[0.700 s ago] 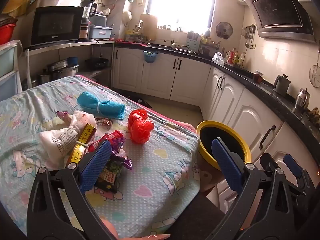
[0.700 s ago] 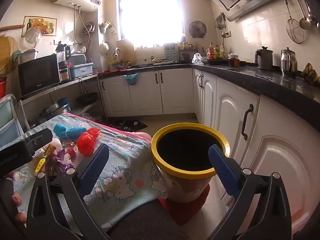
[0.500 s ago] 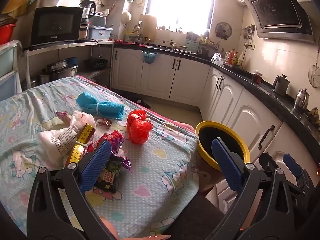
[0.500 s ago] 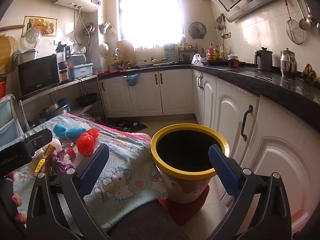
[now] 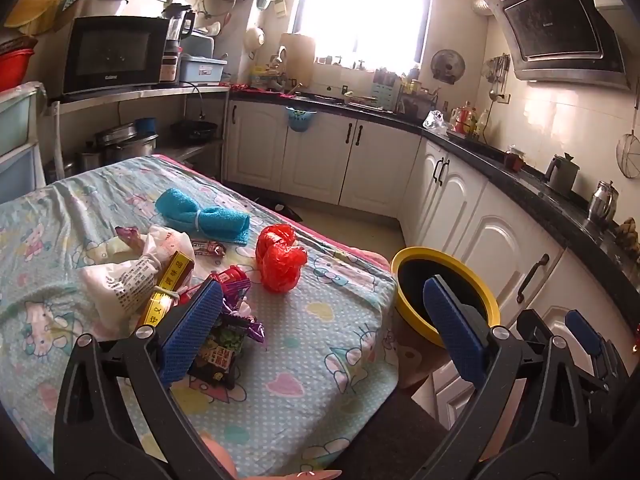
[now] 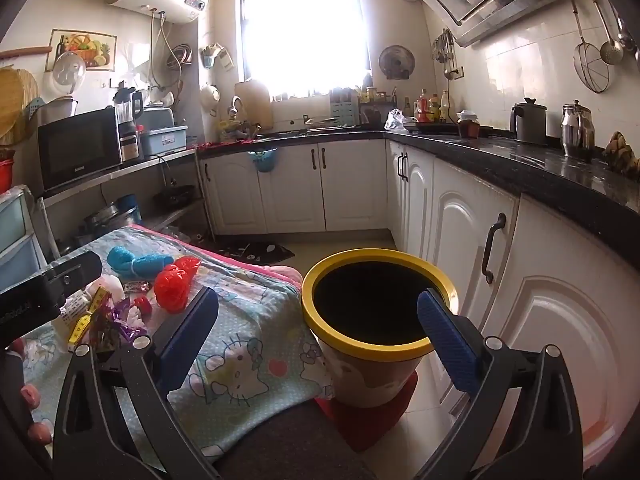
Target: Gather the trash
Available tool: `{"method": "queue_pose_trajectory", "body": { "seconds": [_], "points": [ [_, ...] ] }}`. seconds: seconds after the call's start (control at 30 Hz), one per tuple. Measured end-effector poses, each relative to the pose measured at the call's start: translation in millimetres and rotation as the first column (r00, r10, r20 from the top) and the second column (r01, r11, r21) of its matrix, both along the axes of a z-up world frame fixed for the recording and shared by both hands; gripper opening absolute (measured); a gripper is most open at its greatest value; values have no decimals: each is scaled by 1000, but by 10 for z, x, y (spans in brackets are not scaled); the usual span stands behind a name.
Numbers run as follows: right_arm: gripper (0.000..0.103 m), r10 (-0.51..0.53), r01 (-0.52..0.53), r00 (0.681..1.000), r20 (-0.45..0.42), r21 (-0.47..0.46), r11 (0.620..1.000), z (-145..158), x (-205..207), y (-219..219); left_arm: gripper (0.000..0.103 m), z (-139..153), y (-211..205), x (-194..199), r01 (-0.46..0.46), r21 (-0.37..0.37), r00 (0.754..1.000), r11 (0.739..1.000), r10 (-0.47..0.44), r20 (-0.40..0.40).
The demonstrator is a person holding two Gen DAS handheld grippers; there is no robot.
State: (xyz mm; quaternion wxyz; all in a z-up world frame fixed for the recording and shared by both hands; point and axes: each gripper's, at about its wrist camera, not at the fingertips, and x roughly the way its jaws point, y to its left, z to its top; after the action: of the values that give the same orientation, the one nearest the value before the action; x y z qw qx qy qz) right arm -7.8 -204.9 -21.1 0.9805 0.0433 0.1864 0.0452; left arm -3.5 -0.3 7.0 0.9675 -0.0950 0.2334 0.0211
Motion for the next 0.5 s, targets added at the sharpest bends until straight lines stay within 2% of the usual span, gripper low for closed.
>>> {"method": "queue_pose_trajectory", "body": {
  "seconds": [0.5],
  "points": [
    [97, -8, 8, 1000, 1, 1, 1000, -14, 1, 23, 92, -1, 20, -13, -4, 5, 1000, 1000, 4, 4]
  ]
}}
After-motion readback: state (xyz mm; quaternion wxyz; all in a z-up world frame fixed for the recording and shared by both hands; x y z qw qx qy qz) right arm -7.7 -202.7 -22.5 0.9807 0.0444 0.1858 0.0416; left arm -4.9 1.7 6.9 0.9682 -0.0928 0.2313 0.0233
